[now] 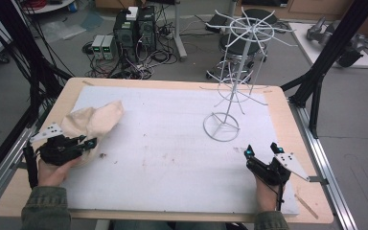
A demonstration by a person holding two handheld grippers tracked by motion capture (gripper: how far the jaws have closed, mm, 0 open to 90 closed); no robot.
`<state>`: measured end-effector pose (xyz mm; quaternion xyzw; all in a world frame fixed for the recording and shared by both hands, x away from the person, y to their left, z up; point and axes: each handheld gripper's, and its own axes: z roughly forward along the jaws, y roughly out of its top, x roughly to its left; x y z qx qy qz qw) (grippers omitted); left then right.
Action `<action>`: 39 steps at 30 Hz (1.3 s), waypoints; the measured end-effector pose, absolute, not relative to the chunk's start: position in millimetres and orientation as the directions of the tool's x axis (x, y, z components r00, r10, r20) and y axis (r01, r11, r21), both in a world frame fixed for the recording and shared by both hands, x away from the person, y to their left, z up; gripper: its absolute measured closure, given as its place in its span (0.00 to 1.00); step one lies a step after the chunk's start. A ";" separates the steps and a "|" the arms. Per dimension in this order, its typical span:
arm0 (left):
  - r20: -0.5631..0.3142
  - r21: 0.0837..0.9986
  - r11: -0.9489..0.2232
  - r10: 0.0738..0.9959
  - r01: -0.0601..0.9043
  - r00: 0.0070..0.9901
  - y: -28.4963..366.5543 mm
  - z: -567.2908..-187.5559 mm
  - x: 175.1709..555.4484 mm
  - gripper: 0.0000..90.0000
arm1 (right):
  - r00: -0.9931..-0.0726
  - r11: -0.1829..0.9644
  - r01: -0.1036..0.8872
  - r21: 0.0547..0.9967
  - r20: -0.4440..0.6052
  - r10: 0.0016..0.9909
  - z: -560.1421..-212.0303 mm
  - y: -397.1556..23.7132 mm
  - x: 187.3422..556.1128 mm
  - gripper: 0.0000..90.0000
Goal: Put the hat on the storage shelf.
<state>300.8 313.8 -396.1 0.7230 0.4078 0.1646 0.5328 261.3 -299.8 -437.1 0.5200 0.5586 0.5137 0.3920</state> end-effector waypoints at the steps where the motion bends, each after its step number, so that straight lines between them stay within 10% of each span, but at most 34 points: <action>1: -0.197 0.908 -0.095 0.764 0.409 0.615 313.9 -395.0 300.3 0.78 | -0.152 -0.068 0.178 0.982 0.096 0.984 -437.1 -299.7 261.3 0.13; 28: -0.260 0.963 0.115 0.636 0.244 0.726 311.8 -361.1 280.0 0.78 | -0.158 -0.071 0.179 0.981 0.099 0.982 -437.1 -299.8 260.8 0.13; 39: -0.162 0.987 0.084 0.616 0.140 0.771 291.3 -334.5 266.7 0.78 | -0.160 -0.064 0.181 0.982 0.093 0.983 -437.1 -298.9 260.0 0.13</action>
